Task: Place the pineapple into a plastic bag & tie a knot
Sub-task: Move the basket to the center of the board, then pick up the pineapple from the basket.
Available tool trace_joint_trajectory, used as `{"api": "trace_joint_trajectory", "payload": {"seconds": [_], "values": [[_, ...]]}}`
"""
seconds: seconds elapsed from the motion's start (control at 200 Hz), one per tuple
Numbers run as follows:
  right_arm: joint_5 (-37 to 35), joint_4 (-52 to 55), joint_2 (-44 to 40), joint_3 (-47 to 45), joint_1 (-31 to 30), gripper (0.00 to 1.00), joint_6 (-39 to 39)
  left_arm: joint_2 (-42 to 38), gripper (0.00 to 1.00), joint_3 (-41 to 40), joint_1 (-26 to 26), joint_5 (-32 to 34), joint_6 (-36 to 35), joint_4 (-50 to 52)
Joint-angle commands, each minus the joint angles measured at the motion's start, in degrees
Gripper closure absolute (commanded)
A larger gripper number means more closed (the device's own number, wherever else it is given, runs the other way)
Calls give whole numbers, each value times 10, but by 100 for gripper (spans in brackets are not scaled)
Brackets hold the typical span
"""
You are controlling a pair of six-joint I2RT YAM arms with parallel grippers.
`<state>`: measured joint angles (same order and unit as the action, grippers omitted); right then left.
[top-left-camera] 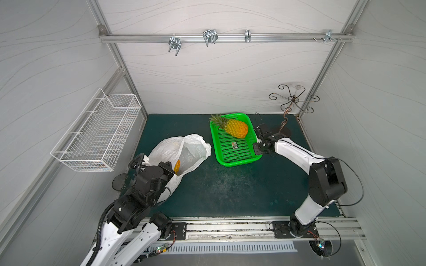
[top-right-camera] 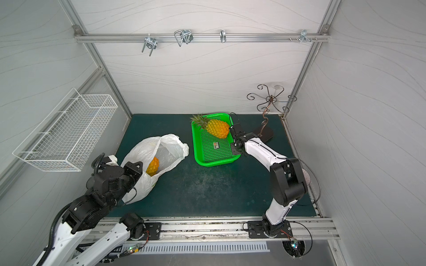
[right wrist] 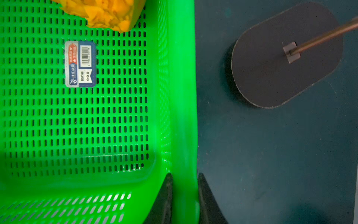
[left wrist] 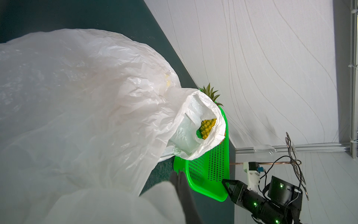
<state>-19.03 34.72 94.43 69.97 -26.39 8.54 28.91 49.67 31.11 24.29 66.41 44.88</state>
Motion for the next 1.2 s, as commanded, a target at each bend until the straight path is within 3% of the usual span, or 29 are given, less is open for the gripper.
{"api": "trace_joint_trajectory", "payload": {"seconds": [0.0, 0.175, 0.37, 0.415, 0.515, 0.6, 0.7, 0.885, 1.196], "values": [[-25, 67, -56, -45, -3, 100, 6, 2, 100, 0, -2, 3, -10, -39], [-15, 89, -135, -120, -3, 100, 45, 8, 100, -8, -2, -2, -11, -58], [-1, 99, -167, -166, -2, 99, 79, 15, 100, -14, -2, -12, -11, -72], [3, 100, -169, -168, -2, 95, 84, 16, 100, -15, -2, -16, -11, -73], [3, 106, -173, -158, -1, 69, 78, 17, 100, -15, -2, -18, -11, -74], [-3, 131, -185, -121, -6, 45, 52, 18, 100, -12, -1, -14, -8, -65], [4, 157, -196, -63, -10, 32, 6, 16, 100, -10, -2, -7, -4, -54], [64, 137, -174, 24, -31, 24, -121, 8, 100, -18, -2, -7, 1, -54], [179, 20, -1, 168, -54, 23, -307, 16, 100, -11, -2, -19, -10, -56]]}}
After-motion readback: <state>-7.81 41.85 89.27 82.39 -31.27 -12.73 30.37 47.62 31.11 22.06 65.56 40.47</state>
